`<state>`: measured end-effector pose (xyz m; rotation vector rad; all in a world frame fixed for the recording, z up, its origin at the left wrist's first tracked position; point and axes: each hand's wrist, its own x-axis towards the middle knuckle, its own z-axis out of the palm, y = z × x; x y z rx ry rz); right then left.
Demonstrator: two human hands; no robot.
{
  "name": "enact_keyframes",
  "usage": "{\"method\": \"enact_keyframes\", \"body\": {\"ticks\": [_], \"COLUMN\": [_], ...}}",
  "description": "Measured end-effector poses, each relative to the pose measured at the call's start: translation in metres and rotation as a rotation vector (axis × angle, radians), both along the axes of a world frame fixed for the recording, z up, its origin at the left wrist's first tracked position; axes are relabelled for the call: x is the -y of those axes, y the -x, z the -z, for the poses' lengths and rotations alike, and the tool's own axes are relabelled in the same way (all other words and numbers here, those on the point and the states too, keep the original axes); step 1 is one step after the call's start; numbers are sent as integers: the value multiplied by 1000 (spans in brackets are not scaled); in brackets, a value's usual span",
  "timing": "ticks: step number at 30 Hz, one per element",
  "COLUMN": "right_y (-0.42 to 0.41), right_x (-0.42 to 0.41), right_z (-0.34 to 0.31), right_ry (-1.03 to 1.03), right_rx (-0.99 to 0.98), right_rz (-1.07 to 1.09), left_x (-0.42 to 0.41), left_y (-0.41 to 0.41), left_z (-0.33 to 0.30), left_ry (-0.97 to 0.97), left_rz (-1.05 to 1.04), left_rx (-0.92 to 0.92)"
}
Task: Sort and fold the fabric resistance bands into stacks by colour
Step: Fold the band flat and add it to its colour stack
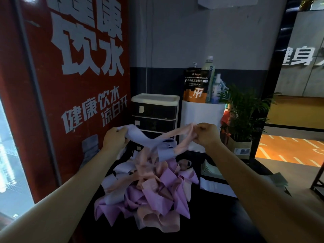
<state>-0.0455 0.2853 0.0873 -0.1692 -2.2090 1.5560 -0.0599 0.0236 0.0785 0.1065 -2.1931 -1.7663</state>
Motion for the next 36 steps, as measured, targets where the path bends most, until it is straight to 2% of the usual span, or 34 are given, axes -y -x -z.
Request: {"method": "enact_keyframes", "body": {"ticks": [5, 9, 11, 14, 19, 26, 30, 36], "right_y": [6, 6, 3, 2, 1, 0, 7, 19], "right_x": [-13, -7, 3, 10, 15, 58, 68, 57], "right_z": [14, 24, 28, 27, 0, -53, -85, -113], "right_ry": [63, 62, 21, 26, -52, -132, -98, 67], "right_rx": [42, 95, 96, 32, -120, -314, -415, -487], "right_rz": [89, 14, -37, -50, -90, -333, -224, -108], "left_x": [22, 18, 12, 8, 9, -10, -9, 5], "left_y": [7, 0, 1, 6, 7, 2, 3, 7], "left_z": [28, 42, 44, 33, 5, 23, 24, -3], "left_ry": [340, 500, 484, 316, 280, 325, 343, 311], "left_rz": [-27, 75, 93, 110, 146, 263, 206, 161], "left_rx": [177, 147, 107, 50, -114, -23, -19, -147]}}
